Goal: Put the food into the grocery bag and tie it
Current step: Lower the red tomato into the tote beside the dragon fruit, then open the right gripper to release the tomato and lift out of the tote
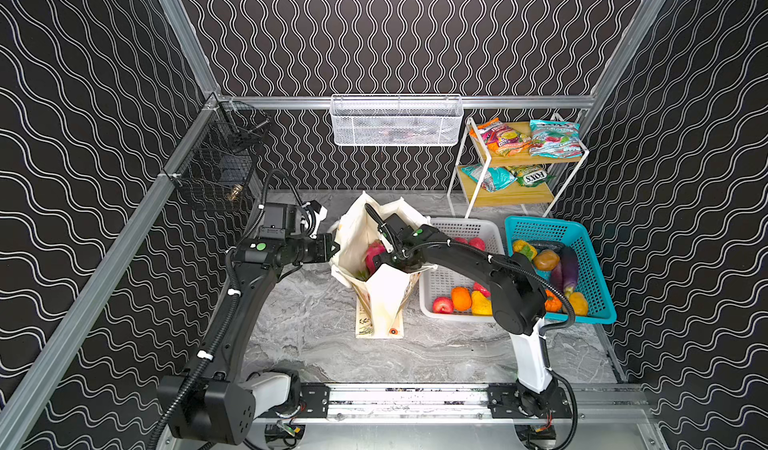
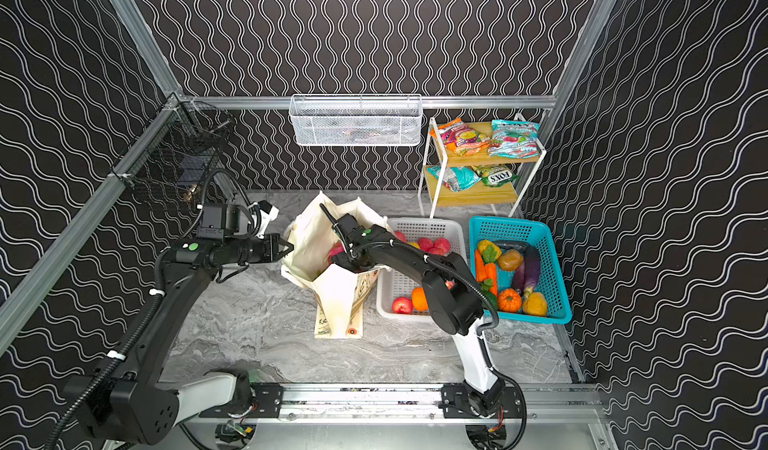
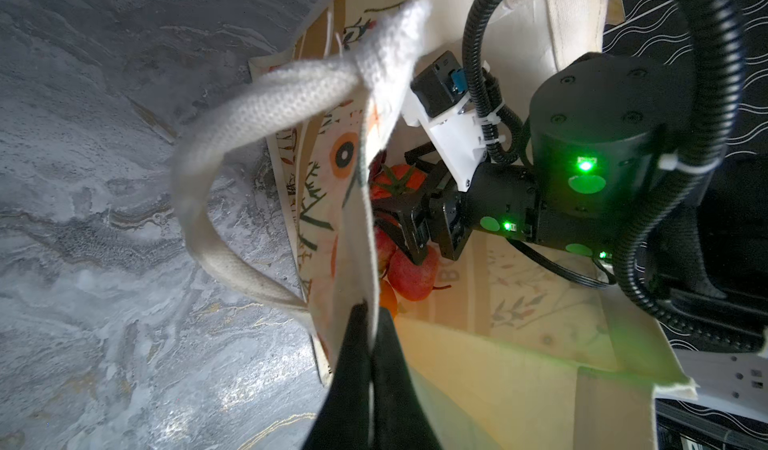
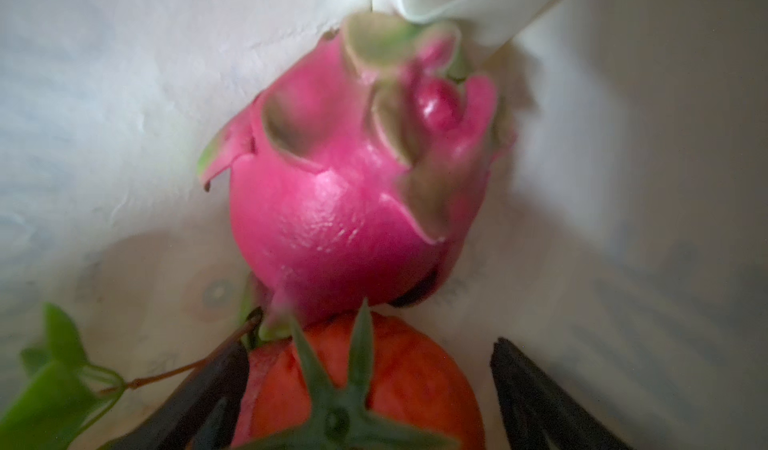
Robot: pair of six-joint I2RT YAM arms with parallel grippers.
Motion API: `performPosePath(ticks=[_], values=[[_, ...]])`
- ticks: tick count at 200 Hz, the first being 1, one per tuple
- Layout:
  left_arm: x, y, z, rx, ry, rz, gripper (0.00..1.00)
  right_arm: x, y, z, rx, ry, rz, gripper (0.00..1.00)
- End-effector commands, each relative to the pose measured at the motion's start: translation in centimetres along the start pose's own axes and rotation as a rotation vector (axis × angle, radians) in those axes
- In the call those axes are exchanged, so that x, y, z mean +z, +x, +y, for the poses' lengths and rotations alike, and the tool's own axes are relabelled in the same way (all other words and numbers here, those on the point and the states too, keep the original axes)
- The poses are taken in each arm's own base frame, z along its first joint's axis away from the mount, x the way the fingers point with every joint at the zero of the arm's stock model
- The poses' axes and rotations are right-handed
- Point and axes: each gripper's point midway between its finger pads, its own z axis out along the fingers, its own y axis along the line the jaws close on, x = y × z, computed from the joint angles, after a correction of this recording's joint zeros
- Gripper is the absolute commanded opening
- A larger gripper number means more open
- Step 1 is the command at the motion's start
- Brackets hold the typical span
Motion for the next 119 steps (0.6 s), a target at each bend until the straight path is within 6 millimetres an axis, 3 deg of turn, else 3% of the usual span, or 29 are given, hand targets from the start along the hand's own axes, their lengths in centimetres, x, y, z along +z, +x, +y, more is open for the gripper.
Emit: performPosePath(ticks=[1,81,119], values=[[0.1,0.1,-0.2,0.014,0.013,0.005,0.00,-1.0,-0.7,0.0,-0.008,0.006,-0.038,0.95],[0.2,0.1,-0.1,0.015,0.012,0.008,0.00,-2.9,-2.3,0.3,-0.019,-0.002,-0.093,0.99],[0.3,0.0,-0.1,0.016,0.013,0.010,0.00,-5.2,-3.8,0.5,-0.024,-0.005,-0.151,0.99]])
